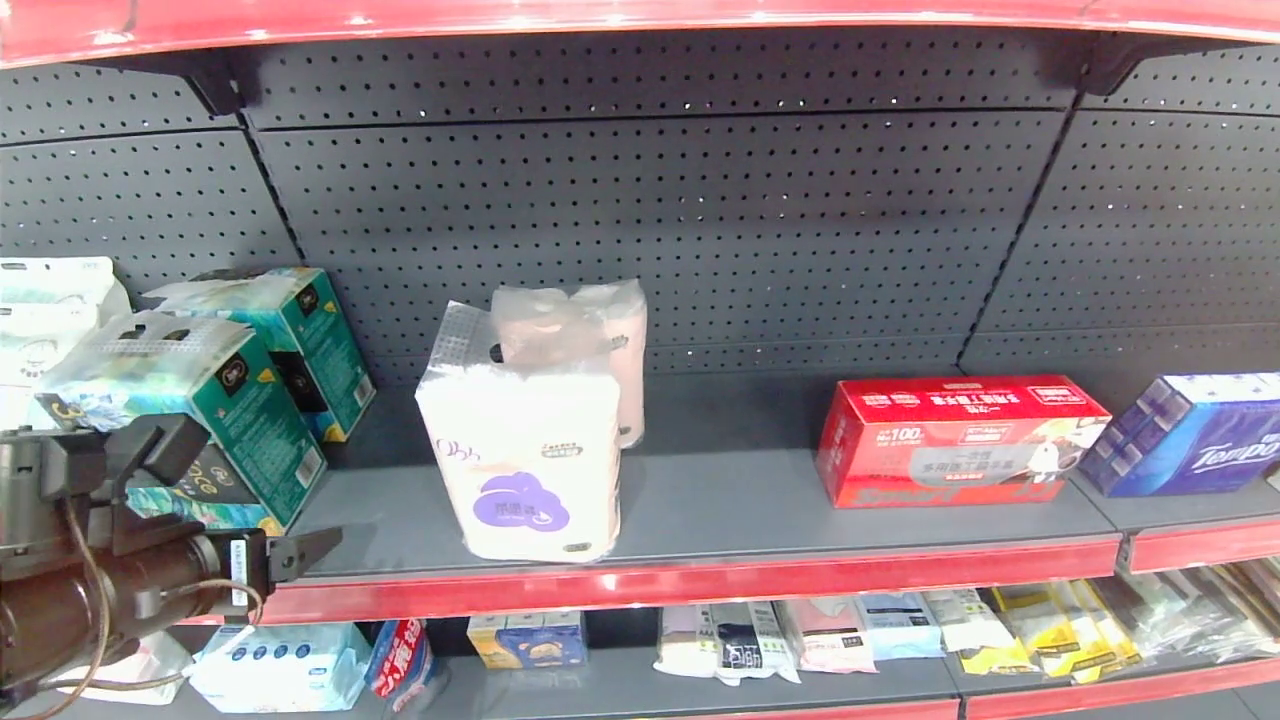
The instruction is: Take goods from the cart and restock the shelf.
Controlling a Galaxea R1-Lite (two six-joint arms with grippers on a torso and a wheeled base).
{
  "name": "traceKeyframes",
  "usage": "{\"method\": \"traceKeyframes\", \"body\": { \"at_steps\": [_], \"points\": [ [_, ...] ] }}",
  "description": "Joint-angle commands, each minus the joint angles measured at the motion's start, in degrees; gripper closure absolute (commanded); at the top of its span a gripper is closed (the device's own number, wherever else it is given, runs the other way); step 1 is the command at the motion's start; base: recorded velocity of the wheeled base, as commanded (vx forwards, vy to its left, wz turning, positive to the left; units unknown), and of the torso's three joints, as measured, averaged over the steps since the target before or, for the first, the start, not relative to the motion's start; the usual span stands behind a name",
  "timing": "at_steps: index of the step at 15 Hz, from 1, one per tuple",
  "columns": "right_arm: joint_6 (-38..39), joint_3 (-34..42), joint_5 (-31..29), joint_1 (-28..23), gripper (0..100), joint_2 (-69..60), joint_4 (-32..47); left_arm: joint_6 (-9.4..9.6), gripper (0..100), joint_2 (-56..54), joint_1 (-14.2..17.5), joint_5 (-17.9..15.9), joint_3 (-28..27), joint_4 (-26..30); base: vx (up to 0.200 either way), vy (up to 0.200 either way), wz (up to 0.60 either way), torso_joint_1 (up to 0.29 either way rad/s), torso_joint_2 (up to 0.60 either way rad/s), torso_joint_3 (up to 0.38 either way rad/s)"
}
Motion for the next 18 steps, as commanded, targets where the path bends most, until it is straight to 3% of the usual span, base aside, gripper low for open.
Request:
{"method": "traceKeyframes", "body": {
  "at_steps": [1, 3, 7, 10, 15, 16, 18],
  "points": [
    [-0.01, 0.00, 0.02, 0.01, 0, 0.07, -0.02, 0.03, 0, 4.82, -0.13, 0.45, -0.85, 0.10, 0.000, 0.000, 0.00, 0.000, 0.00, 0.000],
    [-0.01, 0.00, 0.02, 0.01, 0, 0.07, -0.02, 0.12, 0, 7.63, -0.49, 1.68, -1.20, -0.60, 0.000, 0.000, 0.00, 0.000, 0.00, 0.000],
    [-0.01, 0.00, 0.02, 0.01, 0, 0.07, -0.02, -0.06, 0, 12.55, -1.63, 1.76, -5.16, -1.13, 0.000, 0.000, 0.00, 0.000, 0.00, 0.000],
    [-0.01, 0.00, 0.02, 0.01, 0, 0.07, -0.02, -0.41, 0, 16.16, -3.47, 1.68, -5.68, -4.82, 0.000, 0.000, 0.00, 0.000, 0.00, 0.000],
    [-0.01, 0.00, 0.02, 0.01, 0, 0.07, -0.02, -0.59, 0, 20.20, -4.62, 1.68, -7.70, -6.05, 0.000, 0.000, 0.00, 0.000, 0.00, 0.000],
    [-0.01, 0.00, 0.02, 0.01, 0, 0.07, -0.02, -1.64, 0, 21.52, -5.50, 1.68, -9.20, -6.05, 0.000, 0.000, 0.00, 0.000, 0.00, 0.000],
    [-0.01, 0.00, 0.02, 0.01, 0, 0.07, -0.02, -1.73, 0, 22.40, -5.50, 1.68, -10.52, -6.05, 0.000, 0.000, 0.00, 0.000, 0.00, 0.000]
  ]
}}
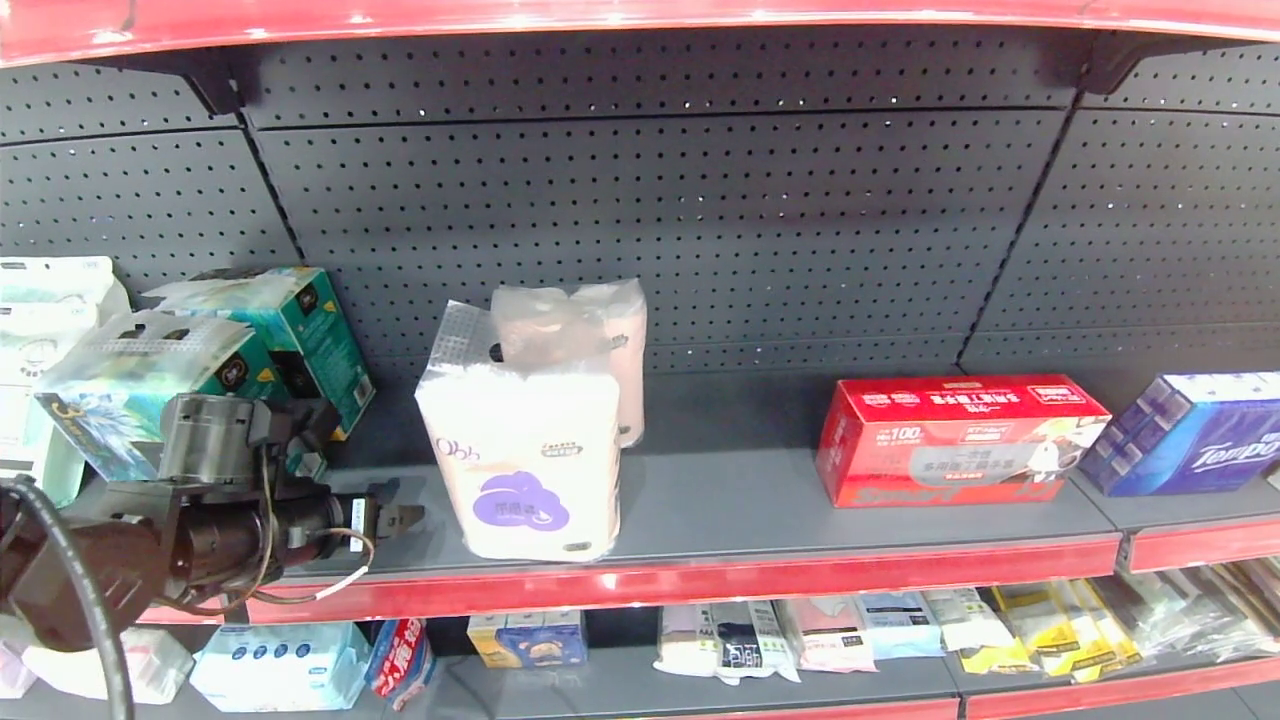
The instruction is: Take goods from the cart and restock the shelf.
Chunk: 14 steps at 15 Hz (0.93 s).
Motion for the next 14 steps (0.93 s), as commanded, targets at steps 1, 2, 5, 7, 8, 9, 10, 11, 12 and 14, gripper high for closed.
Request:
{"method": "traceKeyframes", "body": {
  "at_steps": [1, 2, 5, 7, 8, 9, 10, 11, 12, 14],
  "points": [
    [-0.01, 0.00, 0.02, 0.04, 0, 0.07, -0.02, -0.11, 0, 1.64, -0.16, -0.08, -1.66, 0.01, 0.000, 0.000, 0.00, 0.000, 0.00, 0.000],
    [-0.01, 0.00, 0.02, 0.04, 0, 0.07, -0.02, -0.11, 0, 2.16, -0.33, -0.08, -2.09, -0.08, 0.000, 0.000, 0.00, 0.000, 0.00, 0.000],
    [-0.01, 0.00, 0.02, 0.04, 0, 0.07, -0.02, -0.11, 0, 3.92, -1.91, -0.08, -3.41, -0.78, 0.000, 0.000, 0.00, 0.000, 0.00, 0.000],
    [-0.01, 0.00, 0.02, 0.04, 0, 0.07, -0.02, -0.11, 0, 4.71, -3.06, -0.08, -3.94, -1.40, 0.000, 0.000, 0.00, 0.000, 0.00, 0.000],
    [-0.01, 0.00, 0.02, 0.04, 0, 0.07, -0.02, -0.11, 0, 5.50, -3.23, 0.01, -4.64, -1.66, 0.000, 0.000, 0.00, 0.000, 0.00, 0.000],
    [-0.01, 0.00, 0.02, 0.04, 0, 0.07, -0.02, -0.02, 0, 5.68, -3.50, 0.01, -5.00, -1.66, 0.000, 0.000, 0.00, 0.000, 0.00, 0.000],
    [-0.01, 0.00, 0.02, 0.04, 0, 0.07, -0.02, -0.02, 0, 6.12, -3.67, 0.01, -5.35, -1.66, 0.000, 0.000, 0.00, 0.000, 0.00, 0.000],
    [-0.01, 0.00, 0.02, 0.04, 0, 0.07, -0.02, 0.07, 0, 6.56, -3.76, 0.01, -5.61, -1.75, 0.000, 0.000, 0.00, 0.000, 0.00, 0.000],
    [-0.01, 0.00, 0.02, 0.04, 0, 0.07, -0.02, 0.07, 0, 6.73, -3.94, 0.01, -6.14, -1.75, 0.000, 0.000, 0.00, 0.000, 0.00, 0.000],
    [-0.01, 0.00, 0.02, 0.04, 0, 0.07, -0.02, 0.24, 0, 6.91, -4.02, 0.01, -6.40, -1.84, 0.000, 0.000, 0.00, 0.000, 0.00, 0.000]
  ]
}}
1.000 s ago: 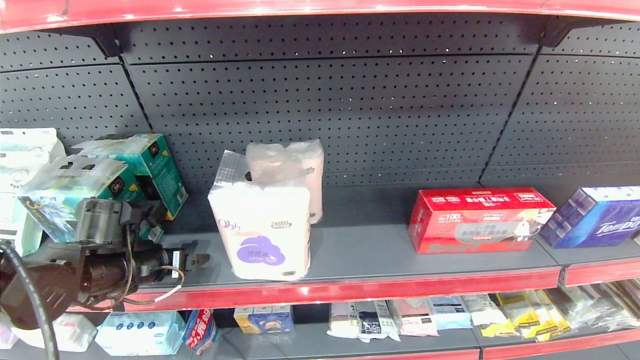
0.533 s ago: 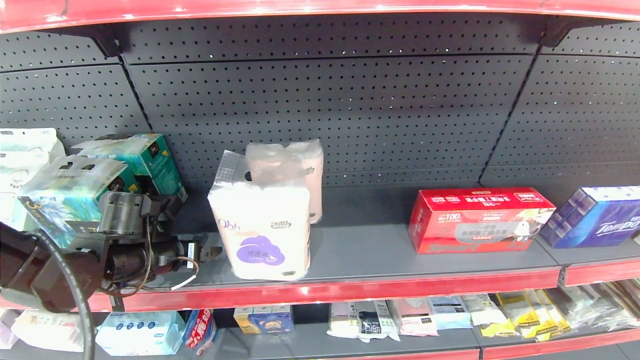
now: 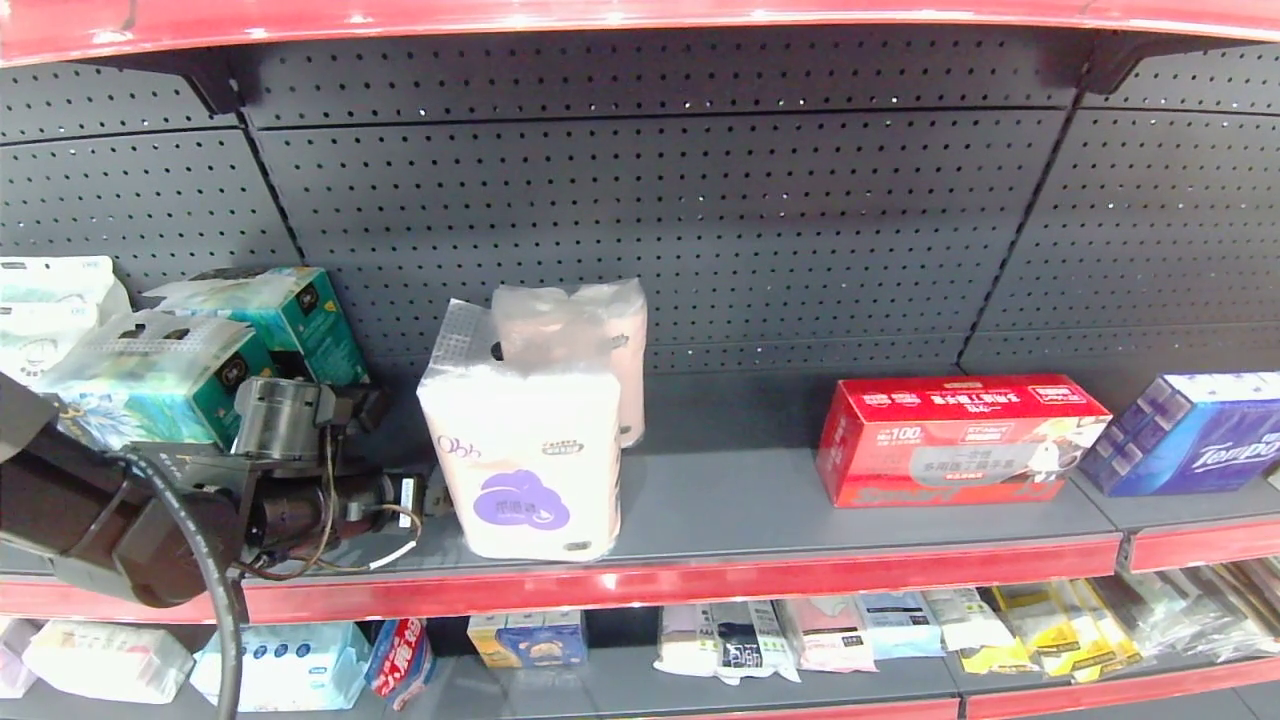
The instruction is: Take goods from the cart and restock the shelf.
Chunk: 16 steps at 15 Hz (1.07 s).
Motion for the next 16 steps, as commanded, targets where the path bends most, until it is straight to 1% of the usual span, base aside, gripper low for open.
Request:
{"method": "traceKeyframes", "body": {
  "at_steps": [1, 7, 16],
  "points": [
    [-0.01, 0.00, 0.02, 0.01, 0, 0.07, -0.02, 0.00, 0, 0.48, -0.09, -0.02, -0.37, -0.03, 0.000, 0.000, 0.00, 0.000, 0.00, 0.000],
    [-0.01, 0.00, 0.02, 0.01, 0, 0.07, -0.02, 0.09, 0, 0.83, -1.49, -0.02, -0.37, -0.03, 0.000, 0.000, 0.00, 0.000, 0.00, 0.000],
    [-0.01, 0.00, 0.02, 0.01, 0, 0.07, -0.02, 0.18, 0, 1.45, -2.63, -0.11, -1.25, -0.03, 0.000, 0.000, 0.00, 0.000, 0.00, 0.000]
  ]
}}
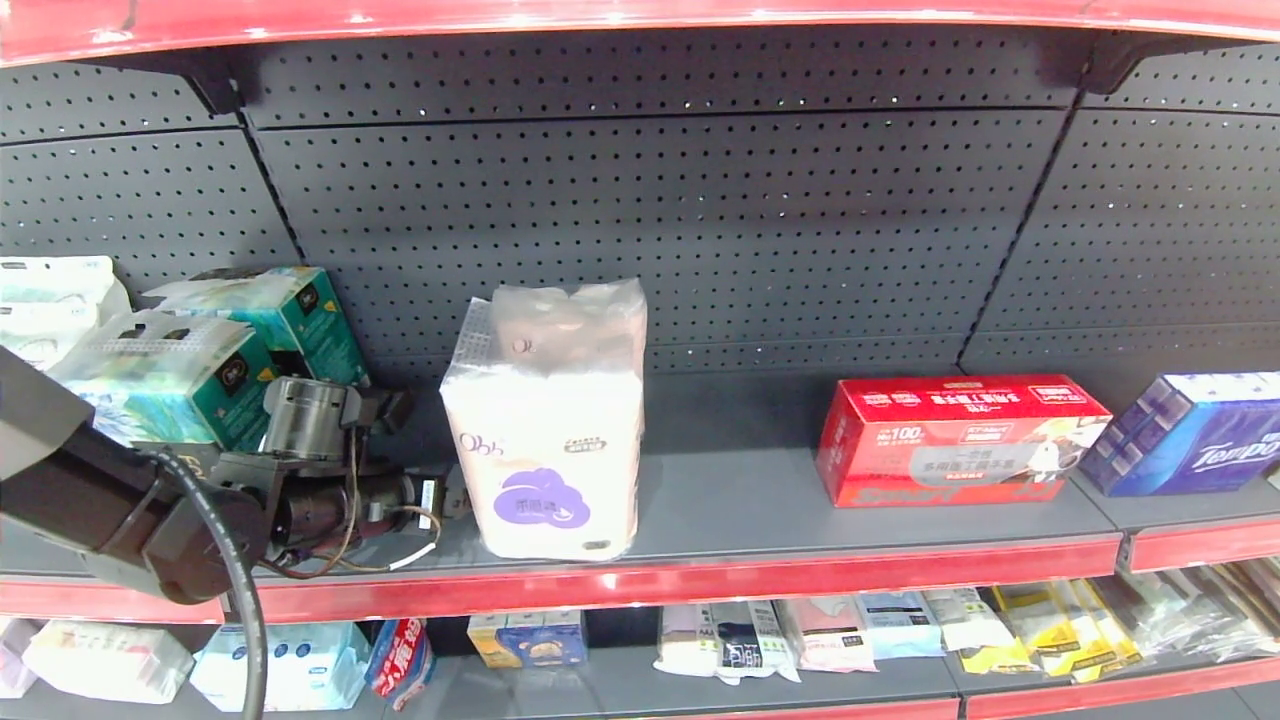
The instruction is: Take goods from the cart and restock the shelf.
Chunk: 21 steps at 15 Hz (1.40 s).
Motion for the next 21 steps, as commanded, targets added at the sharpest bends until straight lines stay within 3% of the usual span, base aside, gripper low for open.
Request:
{"method": "traceKeyframes", "body": {
  "at_steps": [1, 6, 10, 12, 16, 17, 18, 19, 20, 21],
  "points": [
    [-0.01, 0.00, 0.02, 0.04, 0, 0.07, -0.02, -0.04, 0, -0.06, -0.18, -0.02, 0.09, -0.01, 0.000, 0.000, 0.00, 0.000, 0.00, 0.000],
    [-0.01, 0.00, 0.02, 0.04, 0, 0.07, -0.02, 0.92, 0, -0.94, 0.09, 0.24, 0.71, 0.17, 0.000, 0.000, 0.00, 0.000, 0.00, 0.000],
    [-0.01, 0.00, 0.02, 0.04, 0, 0.07, -0.02, 6.64, 0, -7.45, 2.64, -0.02, 5.10, 2.10, 0.000, 0.000, 0.00, 0.000, 0.00, 0.000],
    [-0.01, 0.00, 0.02, 0.04, 0, 0.07, -0.02, 8.22, 0, -11.31, 3.60, -0.02, 7.21, 4.12, 0.000, 0.000, 0.00, 0.000, 0.00, 0.000],
    [-0.01, 0.00, 0.02, 0.04, 0, 0.07, -0.02, 9.01, 0, -28.10, 6.07, -0.11, 14.59, 11.95, 0.000, 0.000, 0.00, 0.000, 0.00, 0.000],
    [-0.01, 0.00, 0.02, 0.04, 0, 0.07, -0.02, 9.01, 0, -38.74, 6.68, -0.20, 18.29, 14.93, 0.000, 0.000, 0.00, 0.000, 0.00, 0.000],
    [-0.01, 0.00, 0.02, 0.04, 0, 0.07, -0.02, 9.01, 0, -39.35, 6.77, -0.20, 18.55, 15.02, 0.000, 0.000, 0.00, 0.000, 0.00, 0.000],
    [-0.01, 0.00, 0.02, 0.04, 0, 0.07, -0.02, 9.19, 0, -53.06, 10.64, -0.46, 23.56, 17.22, 0.000, 0.000, 0.00, 0.000, 0.00, 0.000],
    [-0.01, 0.00, 0.02, 0.04, 0, 0.07, -0.02, 9.19, 0, -53.06, 10.64, -0.46, 23.56, 17.22, 0.000, 0.000, 0.00, 0.000, 0.00, 0.000],
    [-0.01, 0.00, 0.02, 0.04, 0, 0.07, -0.02, 10.50, 0, -66.95, 16.52, -1.95, 28.66, 20.12, 0.000, 0.000, 0.00, 0.000, 0.00, 0.000]
  ]
}}
